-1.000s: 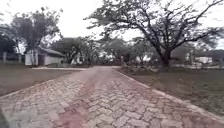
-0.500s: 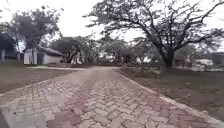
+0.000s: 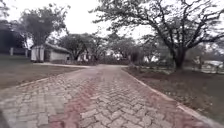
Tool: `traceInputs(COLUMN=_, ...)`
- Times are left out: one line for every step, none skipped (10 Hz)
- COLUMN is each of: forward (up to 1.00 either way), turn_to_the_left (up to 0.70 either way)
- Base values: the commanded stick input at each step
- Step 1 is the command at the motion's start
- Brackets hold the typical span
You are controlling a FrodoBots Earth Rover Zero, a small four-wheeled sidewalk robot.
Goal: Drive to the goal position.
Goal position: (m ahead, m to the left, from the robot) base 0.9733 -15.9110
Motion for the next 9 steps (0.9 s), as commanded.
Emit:
traceInputs(forward=0.70, turn_to_the_left=0.00)
traceInputs(forward=0.70, turn_to_the_left=0.00)
traceInputs(forward=0.70, turn_to_the_left=0.00)
traceInputs(forward=0.70, turn_to_the_left=0.00)
traceInputs(forward=0.70, turn_to_the_left=0.02)
traceInputs(forward=0.70, turn_to_the_left=0.01)
traceInputs(forward=0.70, turn_to_the_left=0.00)
traceInputs(forward=0.70, turn_to_the_left=0.00)
traceInputs(forward=0.70, turn_to_the_left=0.00)
